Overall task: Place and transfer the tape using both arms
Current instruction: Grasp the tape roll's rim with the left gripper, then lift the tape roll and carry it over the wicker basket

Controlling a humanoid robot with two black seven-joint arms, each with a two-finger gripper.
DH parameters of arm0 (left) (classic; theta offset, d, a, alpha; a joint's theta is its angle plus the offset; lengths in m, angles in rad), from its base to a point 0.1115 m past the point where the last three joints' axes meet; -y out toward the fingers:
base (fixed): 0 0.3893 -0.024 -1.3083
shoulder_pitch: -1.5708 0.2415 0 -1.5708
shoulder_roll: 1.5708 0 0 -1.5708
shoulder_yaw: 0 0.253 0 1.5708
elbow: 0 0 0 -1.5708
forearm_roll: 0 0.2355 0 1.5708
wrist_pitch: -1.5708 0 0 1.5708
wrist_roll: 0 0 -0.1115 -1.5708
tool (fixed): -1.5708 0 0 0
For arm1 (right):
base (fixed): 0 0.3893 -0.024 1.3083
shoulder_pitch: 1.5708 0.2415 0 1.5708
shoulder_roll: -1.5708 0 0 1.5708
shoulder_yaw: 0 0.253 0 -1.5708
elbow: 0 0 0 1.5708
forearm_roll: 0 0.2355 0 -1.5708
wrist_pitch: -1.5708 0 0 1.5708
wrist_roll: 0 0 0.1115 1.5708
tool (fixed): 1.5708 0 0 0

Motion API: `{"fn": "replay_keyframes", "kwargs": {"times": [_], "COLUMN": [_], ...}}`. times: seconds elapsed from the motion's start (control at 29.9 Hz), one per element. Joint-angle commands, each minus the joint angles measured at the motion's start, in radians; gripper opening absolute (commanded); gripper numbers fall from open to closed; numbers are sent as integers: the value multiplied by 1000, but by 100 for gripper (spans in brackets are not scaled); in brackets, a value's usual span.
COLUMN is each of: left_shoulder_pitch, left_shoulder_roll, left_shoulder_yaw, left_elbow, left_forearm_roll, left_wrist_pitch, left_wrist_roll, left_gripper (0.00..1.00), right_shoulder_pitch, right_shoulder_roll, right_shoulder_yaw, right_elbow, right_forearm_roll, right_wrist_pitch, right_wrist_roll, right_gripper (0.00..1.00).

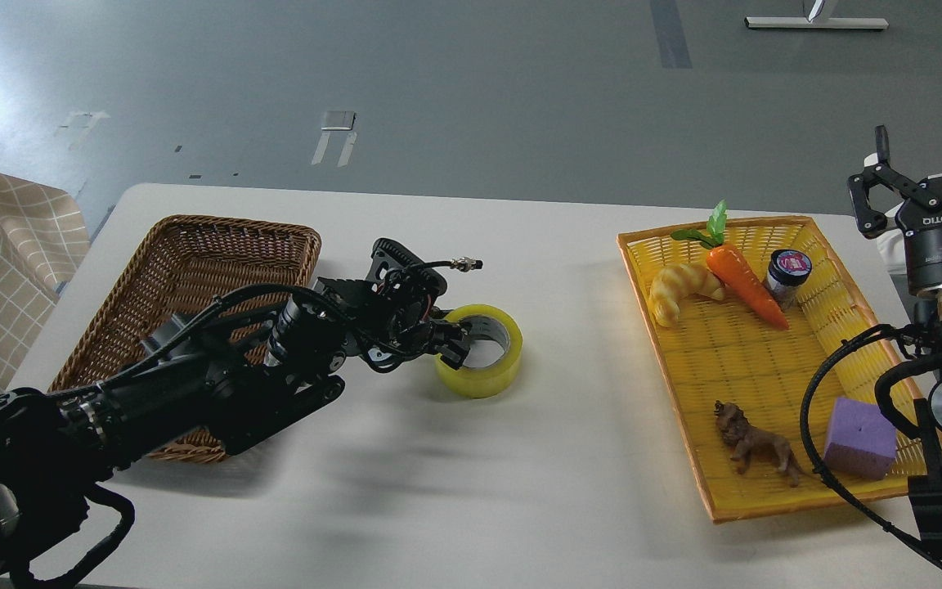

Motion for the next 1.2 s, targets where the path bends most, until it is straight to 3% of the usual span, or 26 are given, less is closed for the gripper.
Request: {"fn": "replay_keyframes", "kwargs": {"times": [0.0,0.27,0.47,0.6,0.77,0.9,1.17], "left_shoulder_pitch": [-4,-101,-190,-217,-247,-270,-251], "left_shoulder_roll": [-4,-1,94,201,325,433,569], "left_shoulder_yaw": [31,26,32,29,28,32,51], "left_elbow": [-14,-25,-27,-25,-25,-24,-25], "left_forearm_roll": [0,-28,-135,-171,-247,-266,-266], "left_wrist_pitch": [34,40,38,38,40,40,37], "left_wrist_roll": [-47,-64,-79,-125,-151,-205,-265], "left_gripper": [0,0,0,0,0,0,0], "right_shoulder_pitch": [0,0,-1,-1,-5,-5,-5], "right_shoulder_roll": [3,11,11,11,11,11,12], "right_shoulder_yaw": [0,0,0,0,0,-2,-3], "right_elbow": [0,0,-1,-1,-1,-3,-3], "right_forearm_roll": [0,0,0,0,0,0,0], "right_wrist_pitch": [0,0,0,0,0,0,0], "right_wrist_roll": [0,-1,0,-1,-1,0,-1], "right_gripper": [100,100,100,100,100,100,100]}}
